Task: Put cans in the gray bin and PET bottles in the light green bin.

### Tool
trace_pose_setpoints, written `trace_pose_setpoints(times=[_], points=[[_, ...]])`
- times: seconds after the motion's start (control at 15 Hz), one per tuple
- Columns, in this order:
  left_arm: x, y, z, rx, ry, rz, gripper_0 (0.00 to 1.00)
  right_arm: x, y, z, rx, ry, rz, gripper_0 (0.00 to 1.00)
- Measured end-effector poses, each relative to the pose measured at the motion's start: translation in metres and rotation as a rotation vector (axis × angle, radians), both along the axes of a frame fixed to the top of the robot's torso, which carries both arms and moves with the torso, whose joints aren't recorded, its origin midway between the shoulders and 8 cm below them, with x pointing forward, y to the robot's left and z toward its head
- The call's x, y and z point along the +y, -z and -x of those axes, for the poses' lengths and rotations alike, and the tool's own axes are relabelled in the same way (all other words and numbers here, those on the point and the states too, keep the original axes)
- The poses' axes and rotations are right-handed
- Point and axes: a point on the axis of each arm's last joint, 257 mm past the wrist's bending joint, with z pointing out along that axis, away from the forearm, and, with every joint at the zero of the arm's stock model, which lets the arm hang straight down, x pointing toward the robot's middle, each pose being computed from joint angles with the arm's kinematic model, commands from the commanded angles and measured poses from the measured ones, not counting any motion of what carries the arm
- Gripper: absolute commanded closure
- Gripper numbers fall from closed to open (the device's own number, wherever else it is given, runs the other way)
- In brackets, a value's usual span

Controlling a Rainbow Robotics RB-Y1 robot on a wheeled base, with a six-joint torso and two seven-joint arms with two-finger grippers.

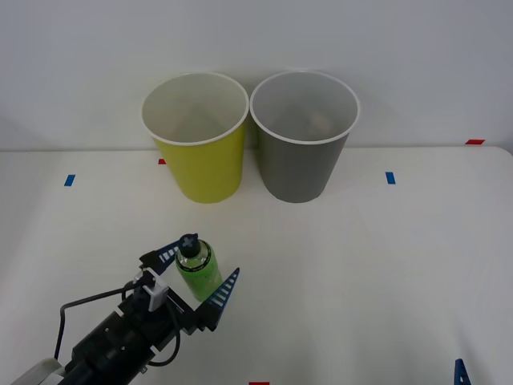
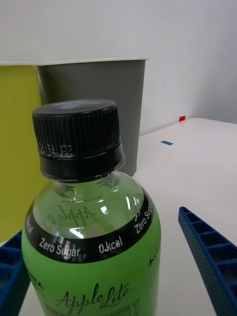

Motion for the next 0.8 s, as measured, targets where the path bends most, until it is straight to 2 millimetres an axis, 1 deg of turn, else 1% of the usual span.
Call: trace_pose_setpoints(times=[0.07, 0.2, 0.67, 0.8], points=[[-0.0007, -0.0005, -0.0001, 0.000, 0.000, 0.004, 0.94, 0.0000, 0.0000, 0.0000, 0.000, 0.000, 0.000, 0.22], [-0.0023, -0.0016, -0.0004, 0.000, -0.002, 0.011, 0.99, 0.0000, 0.0000, 0.0000, 0.000, 0.000, 0.000, 0.22], [-0.0052, -0.0014, 0.0008, -0.002, -0.003, 0.010, 1.00, 0.0000, 0.0000, 0.0000, 0.000, 0.000, 0.000, 0.21], [-0.0072, -0.0029, -0.0023, 0.017, -0.017, -0.005, 1.00, 0.0000, 0.0000, 0.0000, 0.000, 0.000, 0.000, 0.21]])
